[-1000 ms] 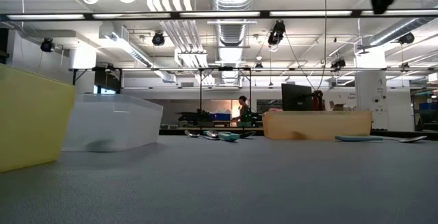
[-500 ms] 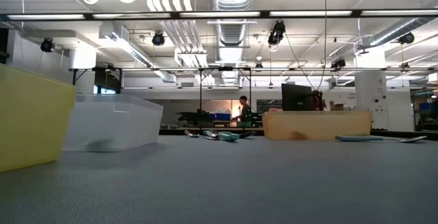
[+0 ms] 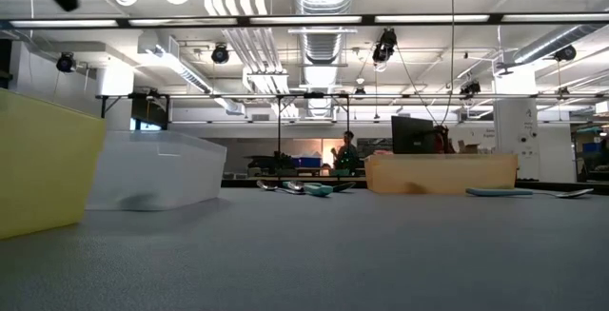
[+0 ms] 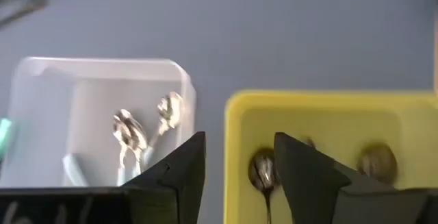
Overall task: Sort silverware by color (type)
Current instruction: Put the black spoon into the yellow bin
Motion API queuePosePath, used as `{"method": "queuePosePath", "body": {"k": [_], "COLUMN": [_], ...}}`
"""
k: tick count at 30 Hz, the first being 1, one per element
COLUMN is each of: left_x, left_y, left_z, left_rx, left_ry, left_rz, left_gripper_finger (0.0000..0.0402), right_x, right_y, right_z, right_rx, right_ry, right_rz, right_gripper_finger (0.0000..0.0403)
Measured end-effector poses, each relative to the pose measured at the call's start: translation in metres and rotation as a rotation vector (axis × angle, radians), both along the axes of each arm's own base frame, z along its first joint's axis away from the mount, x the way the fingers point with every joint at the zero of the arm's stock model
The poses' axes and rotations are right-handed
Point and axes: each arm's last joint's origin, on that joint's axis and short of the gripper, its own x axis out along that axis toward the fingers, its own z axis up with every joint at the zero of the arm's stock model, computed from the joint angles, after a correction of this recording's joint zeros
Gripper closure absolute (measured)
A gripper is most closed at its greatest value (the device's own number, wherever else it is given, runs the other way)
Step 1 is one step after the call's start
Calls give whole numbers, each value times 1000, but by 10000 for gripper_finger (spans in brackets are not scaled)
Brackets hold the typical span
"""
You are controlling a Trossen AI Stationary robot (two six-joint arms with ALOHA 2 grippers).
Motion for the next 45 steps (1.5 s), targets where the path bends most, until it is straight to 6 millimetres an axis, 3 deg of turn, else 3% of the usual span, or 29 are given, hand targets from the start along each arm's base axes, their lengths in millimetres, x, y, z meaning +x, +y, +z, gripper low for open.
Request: {"method": "queuePosePath", "body": {"k": [7, 14, 18, 24, 34, 45], "left_x": [3, 4, 5, 9, 14, 17], "left_y": [1, 0, 1, 3, 7, 10], "left_z": [1, 2, 2, 0, -1, -2], "left_rx": [7, -29, -25, -5, 1, 6], "left_ry": [-72, -101, -138, -164, -176, -189], "left_rz": [90, 145, 202, 240, 266, 280], "left_gripper_finger": [242, 242, 242, 242, 242, 242], "right_x": [-3, -21, -33, -37, -32, -33], "right_y": [2, 7, 6, -1, 6, 2], "right_z": [-29, -37, -46, -55, -66, -73], "right_rx": [127, 208, 197, 122, 205, 180], "right_ry": [-57, -78, -55, -59, -189, -206], "right_rz": [82, 527, 662, 694, 735, 752], "right_gripper_finger": [296, 296, 296, 299, 319, 340]}}
